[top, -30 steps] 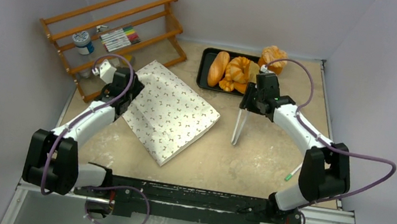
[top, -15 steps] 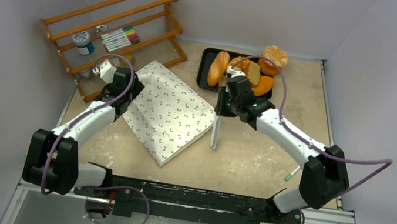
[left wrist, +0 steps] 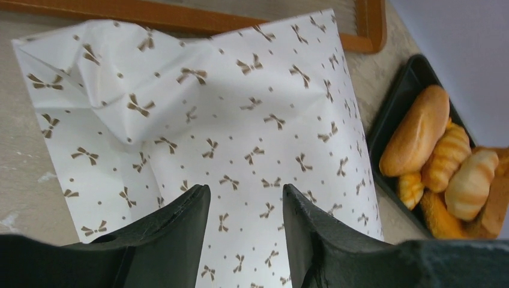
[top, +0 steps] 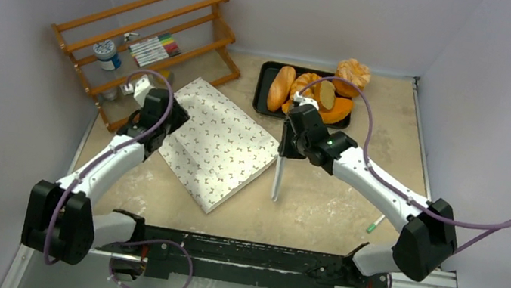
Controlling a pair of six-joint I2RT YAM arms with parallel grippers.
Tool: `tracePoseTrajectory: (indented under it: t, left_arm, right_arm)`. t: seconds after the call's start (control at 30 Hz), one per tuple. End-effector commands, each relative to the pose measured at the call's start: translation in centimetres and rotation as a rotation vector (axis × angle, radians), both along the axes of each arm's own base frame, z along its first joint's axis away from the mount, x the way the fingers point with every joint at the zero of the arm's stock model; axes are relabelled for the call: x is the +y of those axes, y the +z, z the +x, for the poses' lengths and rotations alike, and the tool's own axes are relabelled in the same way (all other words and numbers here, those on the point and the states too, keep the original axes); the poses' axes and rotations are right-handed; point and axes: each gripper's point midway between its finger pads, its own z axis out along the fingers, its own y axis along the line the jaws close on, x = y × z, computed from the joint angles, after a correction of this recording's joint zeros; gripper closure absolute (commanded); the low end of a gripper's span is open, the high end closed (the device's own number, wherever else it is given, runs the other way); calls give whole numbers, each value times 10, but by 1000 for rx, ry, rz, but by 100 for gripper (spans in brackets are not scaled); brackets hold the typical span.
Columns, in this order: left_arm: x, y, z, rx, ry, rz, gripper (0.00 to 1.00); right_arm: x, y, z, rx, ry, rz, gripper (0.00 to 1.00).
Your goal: Take the fake bread out of the paper bag
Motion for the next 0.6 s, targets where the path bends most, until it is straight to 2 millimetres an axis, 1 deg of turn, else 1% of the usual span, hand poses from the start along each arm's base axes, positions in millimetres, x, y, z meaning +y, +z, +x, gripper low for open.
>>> tracePoseTrajectory:
  t: [0.0,0.1,0.17,0.2,0.23,0.3,0.47,0.5,0.53,0.57]
  left_arm:
    - [-36,27,-8,-38,-197,33,53]
    - [-61,28,-22,-17,-309,89,54]
    - [-77,30,-35,-10,-373,137,54]
    - [-86,30,-43,-8,-408,160,54]
    - [-94,31,-50,-8,-441,189,54]
    - [-111,29,-66,5,-504,248,53]
    - [-144,13,-108,57,-598,424,51]
    - [-147,12,-115,53,-596,460,51]
    - [-156,11,-126,40,-618,495,50]
    - [-160,8,-132,33,-625,523,49]
  right_arm:
    - [-19,-16,-18,72,-110,-8,71]
    - [-26,-36,-31,131,-142,-13,71]
    - [-27,-47,-44,183,-151,2,71]
    - [-28,-52,-48,196,-154,7,70]
    - [-32,-60,-53,215,-167,2,70]
    - [-33,-70,-59,242,-174,7,68]
    - [-28,-86,-64,272,-186,43,64]
    - [-28,-89,-63,274,-193,47,62]
    - [-28,-91,-63,276,-197,51,60]
    - [-28,-93,-63,278,-198,57,59]
